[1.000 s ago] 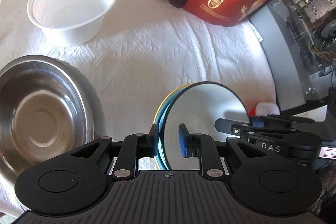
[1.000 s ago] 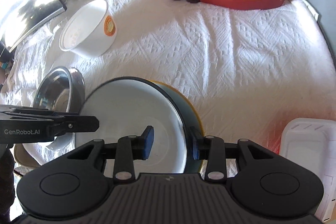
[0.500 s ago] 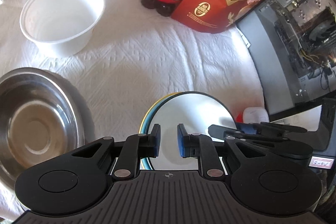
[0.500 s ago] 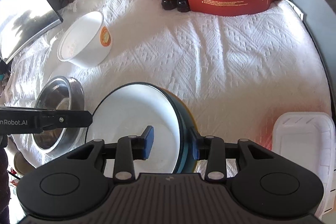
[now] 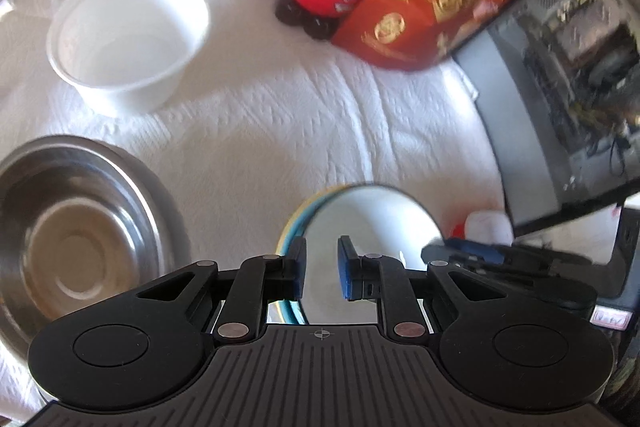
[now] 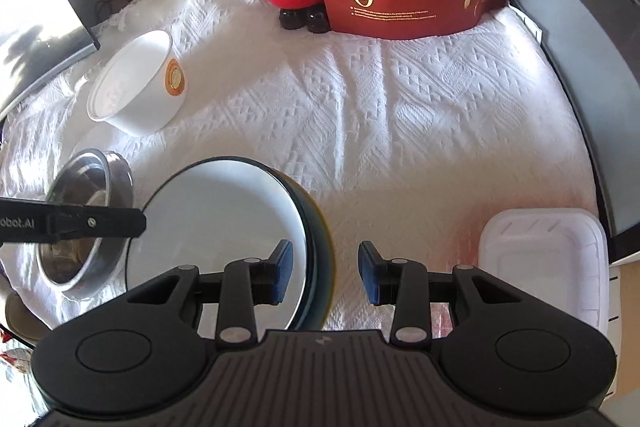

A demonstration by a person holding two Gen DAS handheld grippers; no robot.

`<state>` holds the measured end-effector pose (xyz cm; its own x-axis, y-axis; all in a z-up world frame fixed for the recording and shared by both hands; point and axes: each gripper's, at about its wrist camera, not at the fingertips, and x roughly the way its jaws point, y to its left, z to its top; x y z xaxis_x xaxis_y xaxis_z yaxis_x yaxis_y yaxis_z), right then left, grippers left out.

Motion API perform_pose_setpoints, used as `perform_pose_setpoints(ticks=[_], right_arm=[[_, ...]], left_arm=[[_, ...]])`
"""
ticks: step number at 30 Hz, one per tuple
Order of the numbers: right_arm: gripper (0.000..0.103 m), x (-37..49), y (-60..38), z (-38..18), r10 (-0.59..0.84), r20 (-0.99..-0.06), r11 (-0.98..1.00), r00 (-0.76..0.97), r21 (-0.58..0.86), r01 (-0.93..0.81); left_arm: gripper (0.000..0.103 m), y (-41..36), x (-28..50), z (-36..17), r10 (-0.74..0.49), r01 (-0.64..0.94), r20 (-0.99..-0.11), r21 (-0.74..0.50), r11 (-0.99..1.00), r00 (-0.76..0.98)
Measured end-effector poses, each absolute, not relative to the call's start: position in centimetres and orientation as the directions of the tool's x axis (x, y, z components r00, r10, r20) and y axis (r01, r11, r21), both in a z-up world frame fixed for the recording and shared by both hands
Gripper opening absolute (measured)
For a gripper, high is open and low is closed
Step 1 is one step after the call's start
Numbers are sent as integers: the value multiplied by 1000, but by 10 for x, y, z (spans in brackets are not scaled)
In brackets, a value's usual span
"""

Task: Organize plates and bowls
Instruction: 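Move the left tool to the white plastic bowl rim and grasp it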

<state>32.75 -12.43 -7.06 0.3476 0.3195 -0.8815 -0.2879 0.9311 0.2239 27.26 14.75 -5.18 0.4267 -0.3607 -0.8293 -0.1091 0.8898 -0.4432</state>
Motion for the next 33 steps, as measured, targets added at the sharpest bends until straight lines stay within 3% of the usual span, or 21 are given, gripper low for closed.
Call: perform_pose_setpoints(ticks=[4, 11, 14, 18, 30, 33], right_arm=[[37, 329, -120, -58, 352, -862, 920, 365, 247, -303], [36, 352, -81, -22, 416, -816, 890, 402, 275, -363], [39, 370, -48, -6, 447, -799, 871, 402, 285, -401], [45, 409, 11, 1, 463, -810, 856, 360, 302, -420], [45, 481, 118, -81, 363, -897, 892, 253, 256, -373], [45, 490, 125, -105, 381, -906, 885, 183, 301, -355]], left_arm=[[18, 190, 268, -42, -351, -180, -799, -485, 856, 488], [19, 301, 267, -24, -156, -385, -764, -477, 790, 627], [19, 335, 291, -26, -78, -438, -788, -418, 796, 611], [20, 357, 328, -46, -70, -447, -823, -376, 812, 564], [22, 357, 367, -118, -114, -488, -881, -357, 797, 459], [22, 355, 376, -123, -115, -484, -884, -352, 801, 453]])
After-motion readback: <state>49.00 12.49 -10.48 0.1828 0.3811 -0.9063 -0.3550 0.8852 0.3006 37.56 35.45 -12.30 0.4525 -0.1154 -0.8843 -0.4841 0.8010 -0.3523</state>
